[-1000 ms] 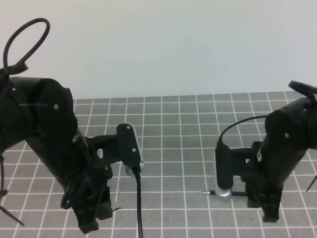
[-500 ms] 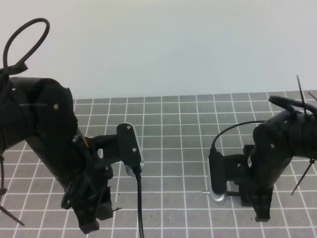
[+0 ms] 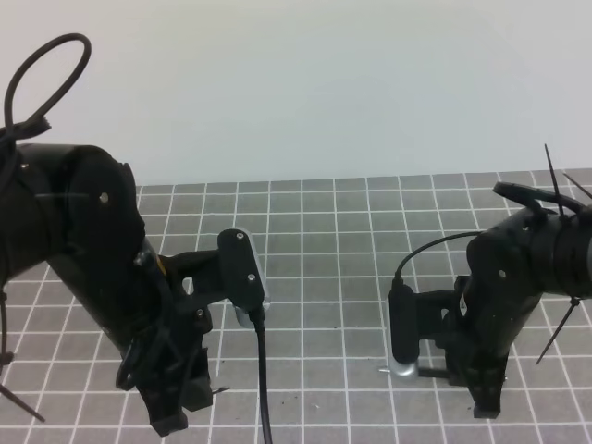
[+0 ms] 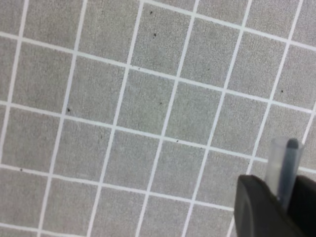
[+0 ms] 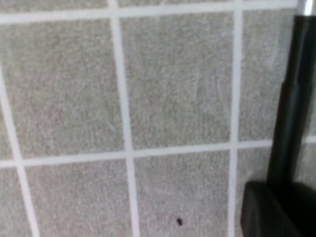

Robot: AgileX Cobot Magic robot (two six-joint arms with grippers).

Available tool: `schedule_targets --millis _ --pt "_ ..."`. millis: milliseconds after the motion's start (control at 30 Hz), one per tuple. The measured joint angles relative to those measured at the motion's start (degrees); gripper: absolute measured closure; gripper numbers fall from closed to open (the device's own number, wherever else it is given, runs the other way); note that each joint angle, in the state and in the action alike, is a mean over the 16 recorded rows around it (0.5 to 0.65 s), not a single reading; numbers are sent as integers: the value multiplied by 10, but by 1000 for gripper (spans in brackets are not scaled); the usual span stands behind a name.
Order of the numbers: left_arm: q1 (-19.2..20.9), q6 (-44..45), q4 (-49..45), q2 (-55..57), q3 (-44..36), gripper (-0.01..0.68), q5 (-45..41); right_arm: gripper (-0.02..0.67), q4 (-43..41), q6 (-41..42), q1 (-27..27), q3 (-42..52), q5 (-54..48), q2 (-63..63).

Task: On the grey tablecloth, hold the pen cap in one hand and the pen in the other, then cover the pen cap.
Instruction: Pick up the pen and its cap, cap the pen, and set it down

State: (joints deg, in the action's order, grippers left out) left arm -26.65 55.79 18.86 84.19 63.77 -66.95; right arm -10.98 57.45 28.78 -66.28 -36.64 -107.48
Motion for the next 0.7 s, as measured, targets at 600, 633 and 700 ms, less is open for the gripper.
schedule_targets --millis 600,633,700 --pt "-1 2 12 -35 1 673 -39 575 -5 -24 12 3 -28 188" --pt "-1 1 14 -40 1 673 -42 575 -6 -26 16 3 -29 206" --pt "-1 -3 18 -50 1 673 -47 575 -10 -33 26 6 -29 240"
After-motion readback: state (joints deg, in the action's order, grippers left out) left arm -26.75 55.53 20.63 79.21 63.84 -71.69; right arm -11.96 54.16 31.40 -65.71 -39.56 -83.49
